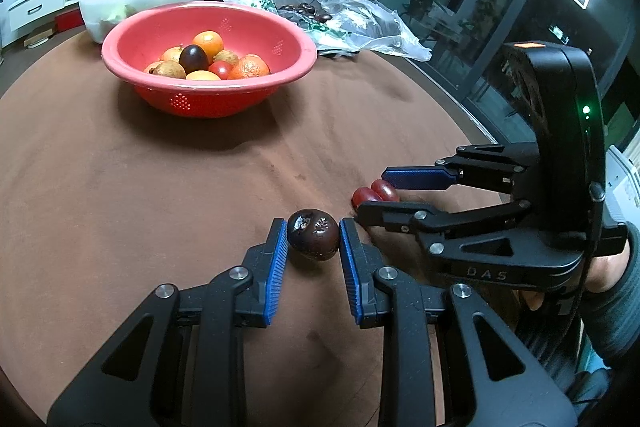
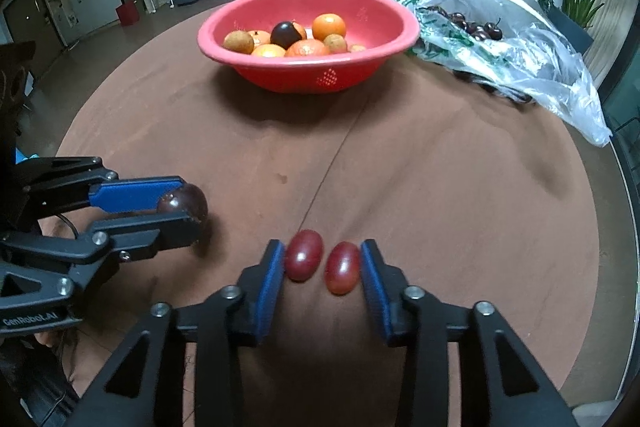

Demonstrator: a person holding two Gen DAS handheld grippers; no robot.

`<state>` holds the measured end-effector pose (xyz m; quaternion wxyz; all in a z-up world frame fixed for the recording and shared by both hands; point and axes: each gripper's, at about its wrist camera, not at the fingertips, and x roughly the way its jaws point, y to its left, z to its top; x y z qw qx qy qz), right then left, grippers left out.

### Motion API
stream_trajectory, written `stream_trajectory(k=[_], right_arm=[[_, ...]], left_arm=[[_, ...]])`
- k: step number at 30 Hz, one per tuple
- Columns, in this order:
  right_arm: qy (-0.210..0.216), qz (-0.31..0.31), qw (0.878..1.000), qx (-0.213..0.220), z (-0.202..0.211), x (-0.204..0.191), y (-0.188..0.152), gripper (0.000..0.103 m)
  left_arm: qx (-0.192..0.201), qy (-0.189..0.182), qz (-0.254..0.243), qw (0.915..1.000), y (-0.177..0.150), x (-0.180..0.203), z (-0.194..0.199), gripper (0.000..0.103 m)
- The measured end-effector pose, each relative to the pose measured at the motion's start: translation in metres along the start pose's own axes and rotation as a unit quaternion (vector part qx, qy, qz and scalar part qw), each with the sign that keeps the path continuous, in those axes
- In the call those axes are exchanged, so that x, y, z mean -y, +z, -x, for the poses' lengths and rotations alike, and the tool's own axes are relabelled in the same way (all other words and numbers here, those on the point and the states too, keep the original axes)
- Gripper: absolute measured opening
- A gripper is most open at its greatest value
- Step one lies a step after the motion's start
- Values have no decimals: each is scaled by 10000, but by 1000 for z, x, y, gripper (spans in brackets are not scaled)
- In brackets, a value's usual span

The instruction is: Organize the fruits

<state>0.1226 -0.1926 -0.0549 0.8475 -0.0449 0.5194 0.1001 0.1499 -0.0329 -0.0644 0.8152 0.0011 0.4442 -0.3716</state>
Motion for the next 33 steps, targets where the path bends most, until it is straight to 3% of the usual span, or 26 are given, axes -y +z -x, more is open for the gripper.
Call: stream_trajectory(k=[3,7,13,21,33], right_arm=[[-22,-12,10000,-67,1,0,4,38],[-81,-53,9996,-275,-5,0,3,50],[-163,-333,9989,-296,0,4,2,55],[-139,-517,9974,-475,-8,1,0,56],[-177,-510,9971,-540,-5,0,9,42]], left_arm=[[29,-3,11,10000,0,0,2,25],[58,-4,31,10000,0,-1,3,25],[87,-27,36,10000,-1,-2,5,25],[117,-79,-8,9999,-1,0,6,25],[163,-134,13,9998,-1,0,8,25]])
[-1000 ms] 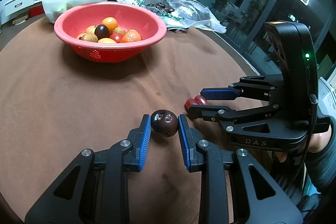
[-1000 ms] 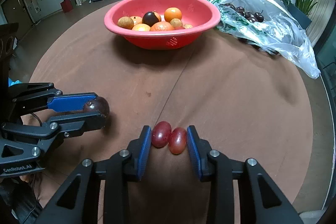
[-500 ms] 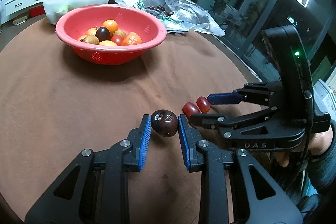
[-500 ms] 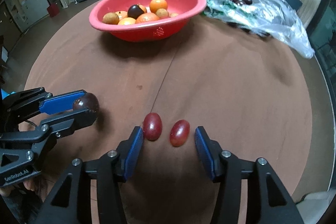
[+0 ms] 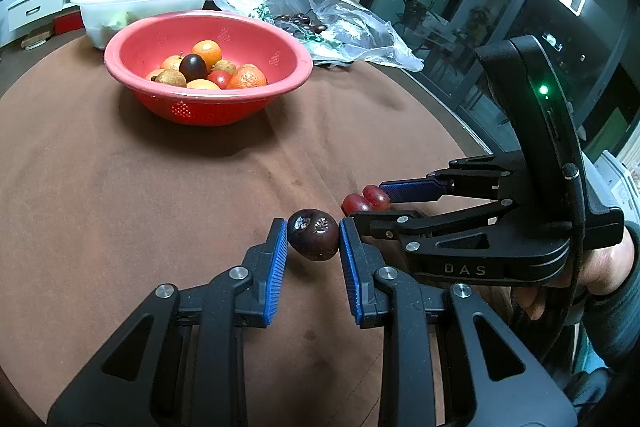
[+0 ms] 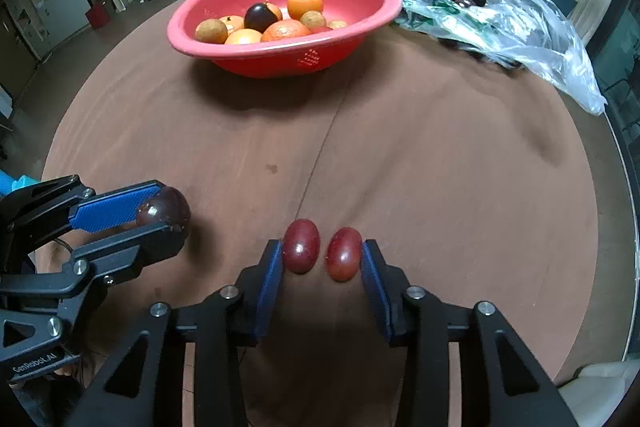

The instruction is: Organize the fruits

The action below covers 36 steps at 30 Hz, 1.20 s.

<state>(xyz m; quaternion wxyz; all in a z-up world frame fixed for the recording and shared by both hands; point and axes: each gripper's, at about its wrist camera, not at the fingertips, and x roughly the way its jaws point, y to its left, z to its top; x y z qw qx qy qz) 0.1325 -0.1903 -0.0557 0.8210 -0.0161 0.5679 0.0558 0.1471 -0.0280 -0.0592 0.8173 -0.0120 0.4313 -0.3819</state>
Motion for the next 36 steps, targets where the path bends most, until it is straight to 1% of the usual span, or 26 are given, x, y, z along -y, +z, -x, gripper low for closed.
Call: stream_trajectory(k=[3,11,16,21,23,24,26,28,29,32,36], right_arm=[[-3,43,10000,-3,4,-3,5,38],[-12,138,9999,25,7,-7,6,36],[-53,206,9997,105,14,-8,6,32],[-98,235,9996,124,18,-9,6,30],[-110,252,9996,91,16,-9,5,32],[-116,264,9996,65,14,-9,4,34],[-129,218,9997,-8,11,-9,3,42],[-144,157,9997,-98,7,-8,0,53],[-160,164,9996,-140,5,-9,-1,54],[-174,216,9995,-159,1,-11,-2,55],[-133,221,9995,-175,1,-9,0,50]], left_arm=[[24,0,5,10000,0,0,1,25],[13,26,-11,10000,-1,0,0,25],[25,35,-2,10000,-1,0,2,25],[7,34,-27,10000,-1,1,0,25],[8,40,-25,10000,-1,1,0,25],[14,42,-22,10000,-1,1,0,25],[25,41,-17,10000,-1,0,1,25],[44,41,-11,10000,-1,0,1,25],[46,37,-6,10000,-1,0,2,25],[47,31,-3,10000,-1,0,2,25],[46,27,5,10000,-1,-1,1,25]])
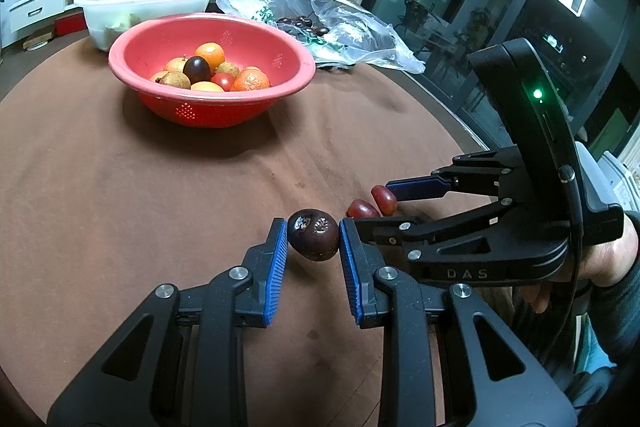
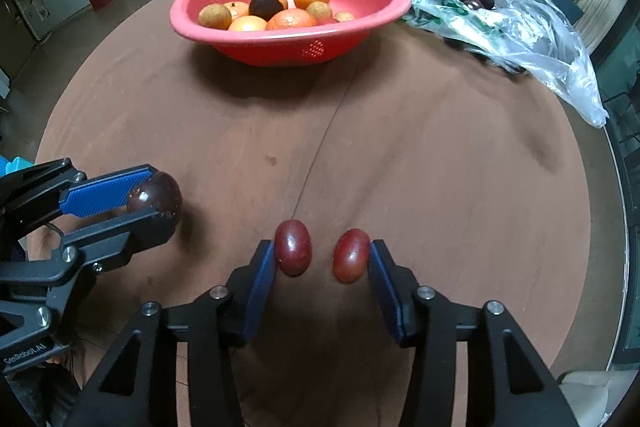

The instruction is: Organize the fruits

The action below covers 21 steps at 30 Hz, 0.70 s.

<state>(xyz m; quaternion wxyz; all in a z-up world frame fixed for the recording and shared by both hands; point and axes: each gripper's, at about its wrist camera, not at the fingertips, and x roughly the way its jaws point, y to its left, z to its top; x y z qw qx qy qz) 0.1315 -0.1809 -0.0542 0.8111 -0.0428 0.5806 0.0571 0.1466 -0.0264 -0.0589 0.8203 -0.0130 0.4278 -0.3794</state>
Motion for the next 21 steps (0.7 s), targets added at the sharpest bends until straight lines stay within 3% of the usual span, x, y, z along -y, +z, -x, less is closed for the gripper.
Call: stream_trajectory(k=[6,21], right_arm=[[-3,72,10000,48,4,1,6,38],[-78,253,9994,203,16,-4,-1,30]], left_arm=[[3,-4,13,10000,0,0,0,25],[13,2,32,10000,0,0,0,25]])
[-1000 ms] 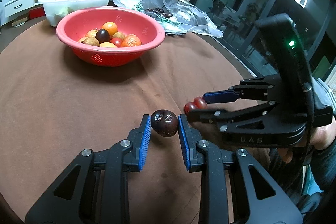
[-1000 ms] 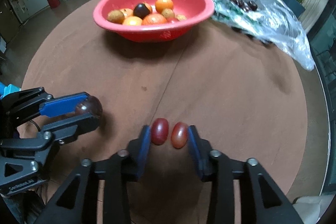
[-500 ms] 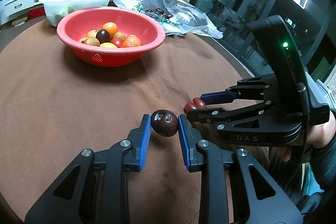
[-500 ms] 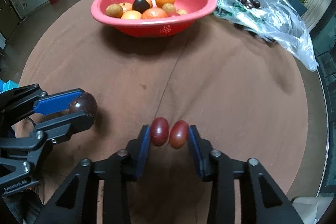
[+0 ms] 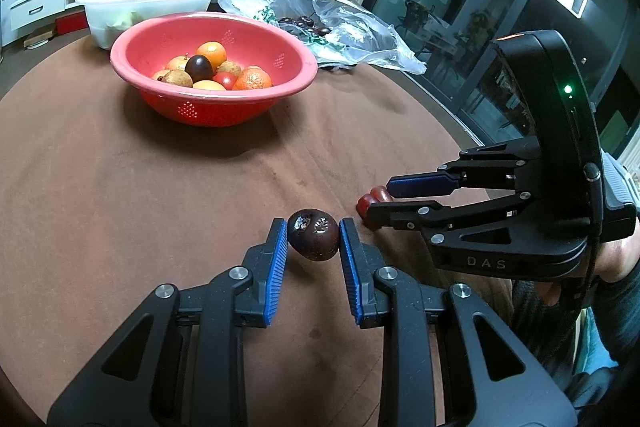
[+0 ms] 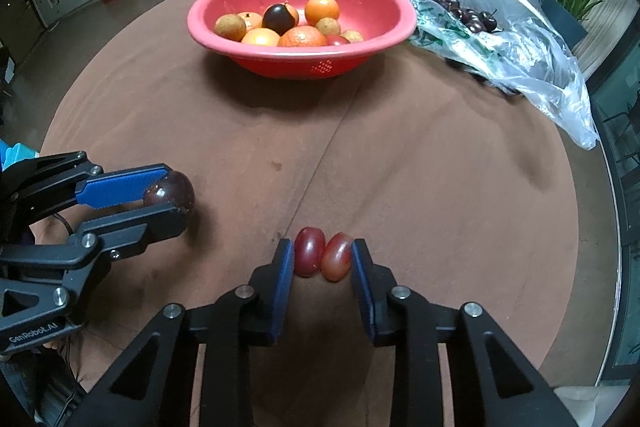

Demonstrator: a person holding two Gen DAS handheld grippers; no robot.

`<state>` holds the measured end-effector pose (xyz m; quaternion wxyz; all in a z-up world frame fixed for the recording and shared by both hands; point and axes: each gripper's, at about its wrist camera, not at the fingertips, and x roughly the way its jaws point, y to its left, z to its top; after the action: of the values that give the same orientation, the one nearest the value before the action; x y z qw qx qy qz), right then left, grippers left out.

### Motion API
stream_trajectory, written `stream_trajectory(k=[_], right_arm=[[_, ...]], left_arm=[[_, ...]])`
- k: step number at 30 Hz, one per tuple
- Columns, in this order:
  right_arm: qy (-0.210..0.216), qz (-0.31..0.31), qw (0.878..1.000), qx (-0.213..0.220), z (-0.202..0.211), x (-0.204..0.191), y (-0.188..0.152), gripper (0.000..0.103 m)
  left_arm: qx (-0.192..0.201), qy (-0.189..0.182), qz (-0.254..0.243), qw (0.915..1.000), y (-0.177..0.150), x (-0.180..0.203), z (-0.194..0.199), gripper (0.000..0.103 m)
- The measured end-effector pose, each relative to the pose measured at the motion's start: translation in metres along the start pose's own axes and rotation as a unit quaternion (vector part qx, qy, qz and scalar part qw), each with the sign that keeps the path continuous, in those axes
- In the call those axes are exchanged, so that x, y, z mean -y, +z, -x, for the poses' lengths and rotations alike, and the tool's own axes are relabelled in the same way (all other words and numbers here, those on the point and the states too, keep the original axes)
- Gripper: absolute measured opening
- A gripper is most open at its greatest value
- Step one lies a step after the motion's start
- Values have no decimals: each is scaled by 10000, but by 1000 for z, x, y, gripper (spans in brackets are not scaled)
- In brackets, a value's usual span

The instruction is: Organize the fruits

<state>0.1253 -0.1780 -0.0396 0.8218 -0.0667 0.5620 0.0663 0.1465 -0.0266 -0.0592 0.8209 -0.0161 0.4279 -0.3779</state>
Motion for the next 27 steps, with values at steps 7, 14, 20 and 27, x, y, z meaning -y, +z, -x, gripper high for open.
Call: stream_trajectory(k=[7,14,20,27], right_arm=[[-40,-26,9999,-110,-2,0,0,37],[50,-123,9995,-296,-14,1,-3,53],[103,-123,9995,-257,-6,3,-1,38],[66,-40,9998,-192,1,1,2,34]], left_arm=[[10,2,9,10000,-1,0,0,25],[33,-19,30,10000,0,0,1,25],[58,-23,56,10000,0,0,3,25],[72,-22,69,9999,-1,0,4,25]])
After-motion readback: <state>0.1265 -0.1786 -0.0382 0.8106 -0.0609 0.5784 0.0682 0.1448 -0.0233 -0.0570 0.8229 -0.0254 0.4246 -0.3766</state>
